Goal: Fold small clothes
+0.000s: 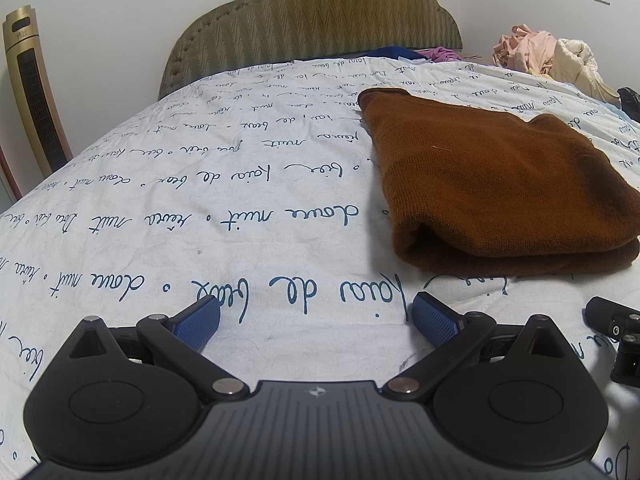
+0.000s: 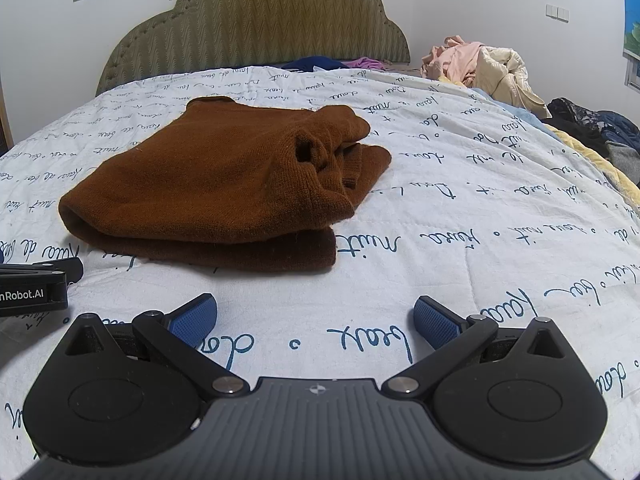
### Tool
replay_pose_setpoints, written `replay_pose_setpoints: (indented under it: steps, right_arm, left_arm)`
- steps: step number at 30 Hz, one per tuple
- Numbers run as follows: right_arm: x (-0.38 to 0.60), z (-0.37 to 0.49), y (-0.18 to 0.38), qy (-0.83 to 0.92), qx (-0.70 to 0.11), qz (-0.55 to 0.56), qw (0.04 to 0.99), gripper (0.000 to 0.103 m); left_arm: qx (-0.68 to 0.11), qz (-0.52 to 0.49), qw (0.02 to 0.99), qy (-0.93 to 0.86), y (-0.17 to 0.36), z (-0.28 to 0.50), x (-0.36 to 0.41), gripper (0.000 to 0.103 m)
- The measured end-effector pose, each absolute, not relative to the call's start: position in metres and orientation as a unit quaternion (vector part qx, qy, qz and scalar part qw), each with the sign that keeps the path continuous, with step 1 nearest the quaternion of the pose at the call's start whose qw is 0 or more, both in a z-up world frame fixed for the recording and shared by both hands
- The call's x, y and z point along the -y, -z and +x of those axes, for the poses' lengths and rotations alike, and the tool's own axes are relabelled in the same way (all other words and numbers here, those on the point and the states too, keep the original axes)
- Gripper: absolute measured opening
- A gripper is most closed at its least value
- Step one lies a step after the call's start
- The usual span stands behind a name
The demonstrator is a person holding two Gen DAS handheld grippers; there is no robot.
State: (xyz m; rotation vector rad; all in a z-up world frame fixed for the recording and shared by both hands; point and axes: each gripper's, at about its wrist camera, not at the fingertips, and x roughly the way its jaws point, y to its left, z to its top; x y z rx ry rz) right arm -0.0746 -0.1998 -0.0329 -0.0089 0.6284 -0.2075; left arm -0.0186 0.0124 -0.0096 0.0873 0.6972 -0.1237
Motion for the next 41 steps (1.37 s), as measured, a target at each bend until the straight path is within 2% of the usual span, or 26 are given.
replay_pose_setpoints:
  steps: [35, 41]
  right_arm:
    - [0.1989, -0.0754, 0.0332, 0.103, -0.309, -0.008, 0.945, 0.103]
    - [0.2060, -0.0844, 0.0235, 0.086, -0.292, 0.010, 0.953, 0.103]
  left_arm:
    - [-0.342, 0.043, 0.937, 0.061, 0.0099, -0.0193, -0.0123, 0.103]
    - [-0.324, 0.065, 0.941, 0.068, 0.0001, -0.0257, -0.0177, 0.103]
